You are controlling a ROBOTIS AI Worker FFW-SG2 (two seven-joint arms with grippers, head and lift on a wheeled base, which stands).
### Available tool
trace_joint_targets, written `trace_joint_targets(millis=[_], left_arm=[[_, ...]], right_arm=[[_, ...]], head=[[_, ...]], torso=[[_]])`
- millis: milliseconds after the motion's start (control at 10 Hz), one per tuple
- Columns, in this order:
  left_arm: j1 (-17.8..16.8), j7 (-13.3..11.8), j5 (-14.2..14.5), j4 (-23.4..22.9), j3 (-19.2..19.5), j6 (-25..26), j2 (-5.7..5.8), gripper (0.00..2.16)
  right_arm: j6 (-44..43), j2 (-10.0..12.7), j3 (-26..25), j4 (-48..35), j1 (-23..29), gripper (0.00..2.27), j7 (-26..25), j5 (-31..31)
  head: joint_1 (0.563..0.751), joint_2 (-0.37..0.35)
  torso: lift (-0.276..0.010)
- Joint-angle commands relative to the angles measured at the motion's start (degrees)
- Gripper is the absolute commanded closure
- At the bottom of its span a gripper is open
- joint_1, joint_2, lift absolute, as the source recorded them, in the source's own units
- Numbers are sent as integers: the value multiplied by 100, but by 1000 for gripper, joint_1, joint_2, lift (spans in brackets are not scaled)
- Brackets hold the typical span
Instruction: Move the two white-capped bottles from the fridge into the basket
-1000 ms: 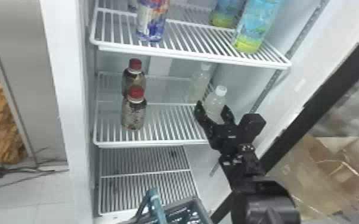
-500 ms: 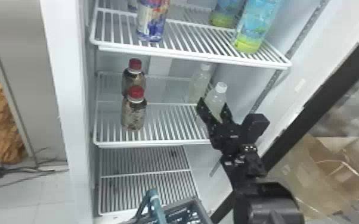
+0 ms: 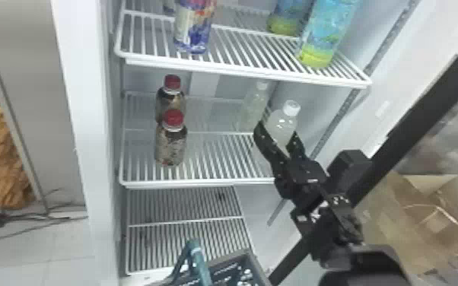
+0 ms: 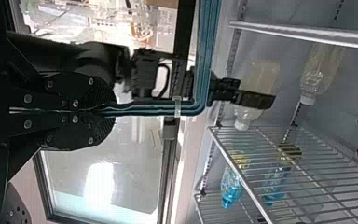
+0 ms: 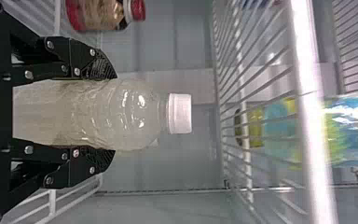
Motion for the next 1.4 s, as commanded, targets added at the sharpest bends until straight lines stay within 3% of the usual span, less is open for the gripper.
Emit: trace_joint_targets(millis=[0,500,800,1300], left_arm=[[0,0,8,0,6,-11,-8,1119],[0,-9,8,0,17,-11,-8,1119],[0,-9,-3,0,17,-11,-8,1119],[28,-18,8,0,17,-11,9,1119]], right_arm=[[377,8,10,-745,485,759,7,-229],[2304,166,-413,-2841,1779,759,16,-777],[4174,306,-813,-4008,2398,759,51,-1074],[6410,350,-1121,-4809,2848,759,42,-1943]], head=[[695,-350],[695,-350],[695,-350],[695,-350]], torso=[[-260],[-260],[-260],[-260]])
